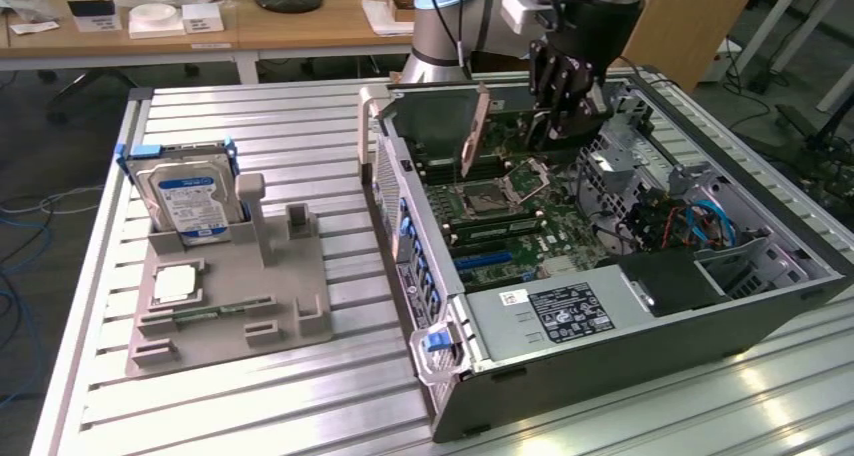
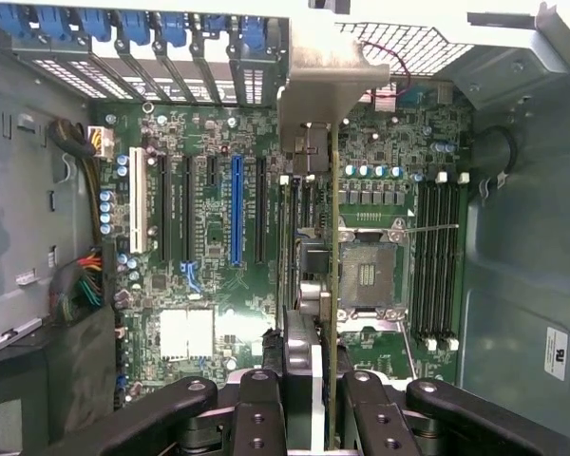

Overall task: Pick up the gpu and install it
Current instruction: 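Insert the gpu into the slot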

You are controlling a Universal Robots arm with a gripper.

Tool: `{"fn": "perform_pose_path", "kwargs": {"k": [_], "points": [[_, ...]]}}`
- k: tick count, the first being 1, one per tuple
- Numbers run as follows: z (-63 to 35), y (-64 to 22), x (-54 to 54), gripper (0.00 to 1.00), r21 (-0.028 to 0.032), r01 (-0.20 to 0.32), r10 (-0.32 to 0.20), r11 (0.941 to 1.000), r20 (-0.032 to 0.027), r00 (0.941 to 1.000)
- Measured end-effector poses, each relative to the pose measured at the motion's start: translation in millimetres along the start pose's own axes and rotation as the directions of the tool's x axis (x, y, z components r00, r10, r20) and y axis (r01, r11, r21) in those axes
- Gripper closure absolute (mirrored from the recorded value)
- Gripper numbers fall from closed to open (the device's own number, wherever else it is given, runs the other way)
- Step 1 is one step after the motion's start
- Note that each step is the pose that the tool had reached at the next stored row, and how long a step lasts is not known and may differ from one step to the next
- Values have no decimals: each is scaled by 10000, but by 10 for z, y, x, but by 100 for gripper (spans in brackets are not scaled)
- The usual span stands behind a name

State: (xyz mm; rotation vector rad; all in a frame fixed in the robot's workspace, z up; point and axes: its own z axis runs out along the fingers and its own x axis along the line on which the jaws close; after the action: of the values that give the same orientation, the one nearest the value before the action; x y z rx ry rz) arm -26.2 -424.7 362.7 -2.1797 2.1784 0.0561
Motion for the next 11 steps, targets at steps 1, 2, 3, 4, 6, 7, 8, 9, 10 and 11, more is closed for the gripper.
{"fn": "perform_pose_path", "kwargs": {"k": [1,2,3,4,6,7,8,9,10,11], "points": [[2,0,1,72,0,-16,16,10000,-3,10000],[3,0,1,72,2,-35,35,10000,-4,10000],[5,1,3,72,2,-46,46,10000,-5,10000],[7,2,5,72,4,-50,50,10000,-1,10000],[6,1,7,72,4,-53,53,10000,-2,10000],[6,1,7,72,3,-53,53,10000,-3,10000],[7,1,8,72,3,-51,51,10000,-4,10000],[7,1,8,72,3,-51,51,10000,-4,10000],[7,1,8,72,3,-52,52,10000,-4,10000],[7,1,8,72,3,-51,51,10000,-4,10000]]}}
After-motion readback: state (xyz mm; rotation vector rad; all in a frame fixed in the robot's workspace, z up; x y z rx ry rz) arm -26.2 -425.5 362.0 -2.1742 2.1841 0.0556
